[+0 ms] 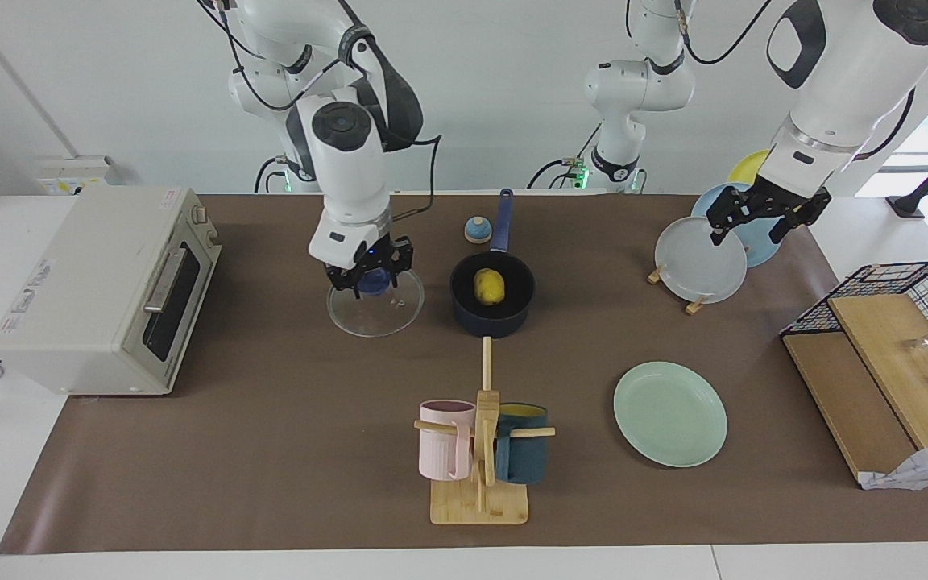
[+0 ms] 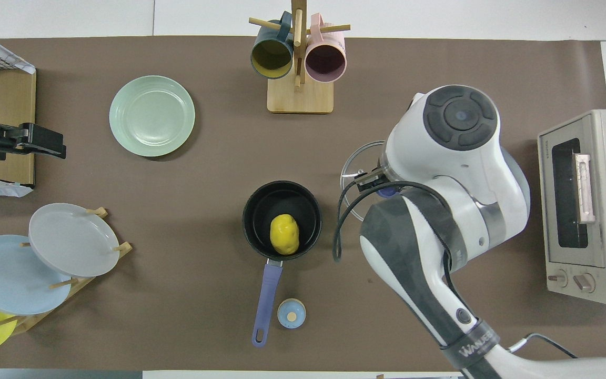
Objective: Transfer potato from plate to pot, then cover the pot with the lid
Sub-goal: 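Carry the glass lid with the right gripper over the saucepan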
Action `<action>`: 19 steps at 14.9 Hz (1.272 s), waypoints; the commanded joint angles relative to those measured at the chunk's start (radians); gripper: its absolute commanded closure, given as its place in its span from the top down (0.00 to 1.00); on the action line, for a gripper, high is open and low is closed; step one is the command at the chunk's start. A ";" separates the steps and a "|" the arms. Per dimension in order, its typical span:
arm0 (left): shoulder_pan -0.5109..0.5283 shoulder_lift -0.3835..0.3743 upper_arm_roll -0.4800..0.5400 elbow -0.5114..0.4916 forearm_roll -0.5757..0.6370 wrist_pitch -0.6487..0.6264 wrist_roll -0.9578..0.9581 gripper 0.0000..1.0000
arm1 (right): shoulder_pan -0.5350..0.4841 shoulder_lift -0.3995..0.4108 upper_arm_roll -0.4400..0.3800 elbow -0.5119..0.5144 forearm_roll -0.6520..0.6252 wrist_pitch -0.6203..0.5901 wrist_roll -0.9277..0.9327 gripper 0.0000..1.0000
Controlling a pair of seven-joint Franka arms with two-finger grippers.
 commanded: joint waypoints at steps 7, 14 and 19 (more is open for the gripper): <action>0.027 -0.003 -0.017 0.027 0.017 -0.107 0.014 1.00 | 0.246 0.258 0.000 0.336 -0.060 -0.071 0.384 0.00; 0.027 0.016 -0.023 0.076 0.004 -0.108 0.014 1.00 | 0.299 0.294 0.002 0.373 -0.053 -0.074 0.466 0.00; 0.030 0.007 -0.035 0.076 -0.001 -0.090 0.010 1.00 | 0.289 0.289 0.005 0.325 0.032 -0.077 0.506 0.00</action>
